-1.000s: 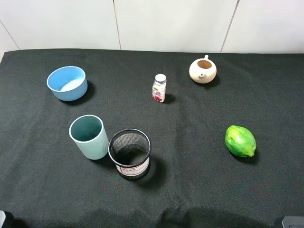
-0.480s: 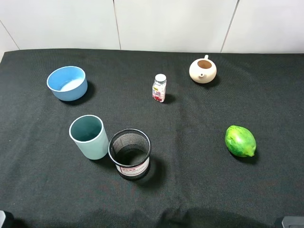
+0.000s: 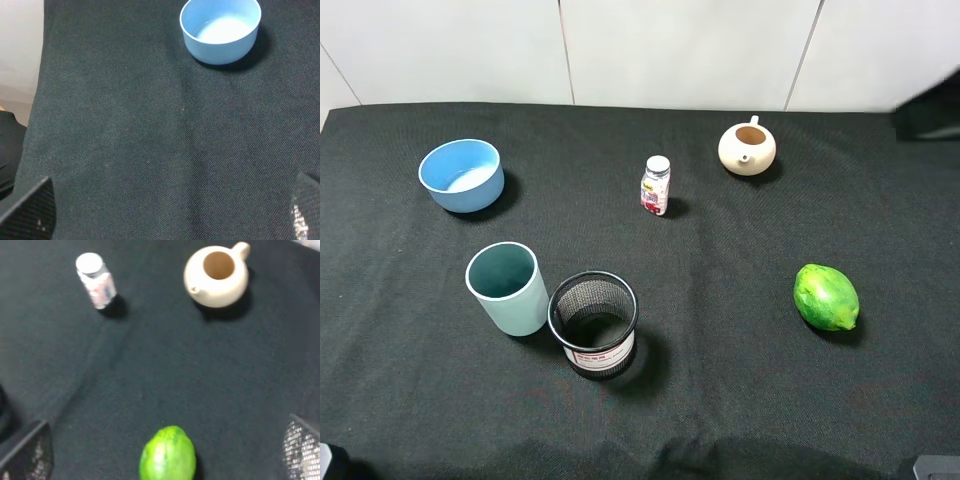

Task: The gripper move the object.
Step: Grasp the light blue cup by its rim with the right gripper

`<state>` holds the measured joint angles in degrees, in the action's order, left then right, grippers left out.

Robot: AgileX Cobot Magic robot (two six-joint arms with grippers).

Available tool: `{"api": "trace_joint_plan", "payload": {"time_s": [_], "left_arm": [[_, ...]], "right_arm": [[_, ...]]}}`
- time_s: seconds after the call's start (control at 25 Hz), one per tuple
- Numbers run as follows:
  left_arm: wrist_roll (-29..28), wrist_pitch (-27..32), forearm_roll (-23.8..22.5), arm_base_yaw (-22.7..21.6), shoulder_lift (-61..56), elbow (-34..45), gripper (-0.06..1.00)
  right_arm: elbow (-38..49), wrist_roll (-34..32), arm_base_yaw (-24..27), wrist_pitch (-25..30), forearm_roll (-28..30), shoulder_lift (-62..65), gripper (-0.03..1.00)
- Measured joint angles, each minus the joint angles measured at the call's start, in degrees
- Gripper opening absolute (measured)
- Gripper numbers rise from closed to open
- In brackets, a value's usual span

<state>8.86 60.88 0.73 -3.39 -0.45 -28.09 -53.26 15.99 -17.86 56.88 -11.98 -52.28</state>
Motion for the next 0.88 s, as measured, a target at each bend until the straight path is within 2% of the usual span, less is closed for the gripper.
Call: {"api": "trace_joint_plan", "payload": {"time_s": [0.52, 0.88], "left_arm": [[0.00, 0.00, 0.00, 0.00, 0.00, 0.00, 0.99], [0.00, 0.00, 0.00, 0.00, 0.00, 0.00, 0.99]], "right_arm": [[-11.86, 0.12, -12.38, 1.63, 1.11, -16.86, 0.69], [-19.60, -1.01, -22.21, 4.32, 5.31, -26.55, 0.69]]}}
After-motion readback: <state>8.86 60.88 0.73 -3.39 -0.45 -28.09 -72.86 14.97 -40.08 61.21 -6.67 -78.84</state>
